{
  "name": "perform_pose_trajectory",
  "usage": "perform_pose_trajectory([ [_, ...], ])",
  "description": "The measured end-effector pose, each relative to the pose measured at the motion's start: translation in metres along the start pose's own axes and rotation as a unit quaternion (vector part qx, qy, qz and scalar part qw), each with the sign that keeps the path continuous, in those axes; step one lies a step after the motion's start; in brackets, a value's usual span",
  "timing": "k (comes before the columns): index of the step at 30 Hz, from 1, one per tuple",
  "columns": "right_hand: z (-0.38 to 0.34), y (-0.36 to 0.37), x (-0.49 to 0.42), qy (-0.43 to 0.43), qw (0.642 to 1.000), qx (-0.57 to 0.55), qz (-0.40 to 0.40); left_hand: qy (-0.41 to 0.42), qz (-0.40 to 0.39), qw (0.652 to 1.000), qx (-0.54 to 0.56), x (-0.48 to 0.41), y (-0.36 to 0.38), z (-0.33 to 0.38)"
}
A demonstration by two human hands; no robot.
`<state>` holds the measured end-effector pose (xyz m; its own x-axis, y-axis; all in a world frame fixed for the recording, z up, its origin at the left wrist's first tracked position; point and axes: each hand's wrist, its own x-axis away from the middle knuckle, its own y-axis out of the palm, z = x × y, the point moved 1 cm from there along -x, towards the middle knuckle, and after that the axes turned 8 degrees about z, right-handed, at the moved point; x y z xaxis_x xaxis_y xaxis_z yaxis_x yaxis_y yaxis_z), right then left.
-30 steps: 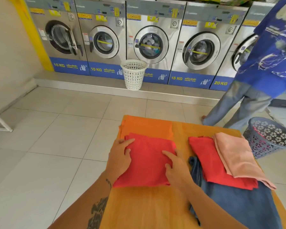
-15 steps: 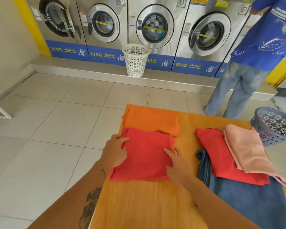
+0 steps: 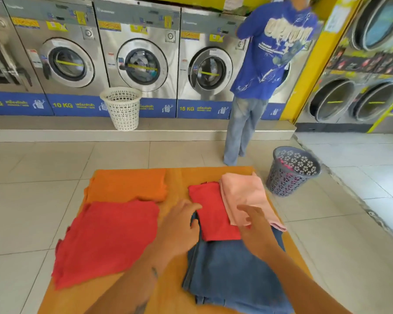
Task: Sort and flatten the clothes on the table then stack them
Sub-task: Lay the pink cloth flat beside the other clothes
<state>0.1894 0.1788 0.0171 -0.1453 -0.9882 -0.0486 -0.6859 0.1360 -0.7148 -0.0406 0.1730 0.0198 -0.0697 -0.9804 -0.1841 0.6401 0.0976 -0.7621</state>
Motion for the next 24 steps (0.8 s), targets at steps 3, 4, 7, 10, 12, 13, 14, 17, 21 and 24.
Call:
perform_pose_trajectory([
  [3,0.044,-0.033,-0.018,0.032,0.998,0.046,0.039,-0.005,-0.026,0.999,0.027,-0.013,0.041,0.049],
  [4,0.059,-0.042,-0.024,0.058,0.996,0.054,0.036,-0.017,-0.040,0.999,0.025,-0.017,0.054,0.063],
  [7,0.093,-0.058,-0.042,0.127,0.990,0.057,-0.009,-0.077,-0.065,0.995,0.026,-0.033,0.091,0.086],
  [10,0.114,-0.056,-0.057,0.145,0.988,-0.016,-0.052,-0.119,-0.085,0.989,-0.019,-0.046,0.113,0.092],
  [12,0.120,-0.050,-0.063,0.156,0.984,-0.075,-0.046,-0.112,-0.099,0.987,-0.051,-0.051,0.116,0.100],
  [13,0.122,-0.046,-0.065,0.175,0.979,-0.101,-0.027,-0.108,-0.105,0.987,-0.061,-0.052,0.117,0.103],
  [14,0.123,-0.041,-0.067,0.197,0.974,-0.115,-0.005,-0.107,-0.110,0.986,-0.070,-0.054,0.116,0.106],
  [17,0.116,-0.035,-0.068,0.229,0.971,-0.062,0.032,-0.093,-0.112,0.986,-0.081,-0.057,0.113,0.117],
  [21,0.105,-0.039,-0.059,0.165,0.984,-0.030,0.061,-0.095,-0.104,0.990,-0.005,-0.061,0.126,0.117],
  [24,0.104,-0.045,-0.053,0.150,0.986,-0.024,0.065,-0.102,-0.067,0.989,0.087,-0.064,0.131,0.116],
])
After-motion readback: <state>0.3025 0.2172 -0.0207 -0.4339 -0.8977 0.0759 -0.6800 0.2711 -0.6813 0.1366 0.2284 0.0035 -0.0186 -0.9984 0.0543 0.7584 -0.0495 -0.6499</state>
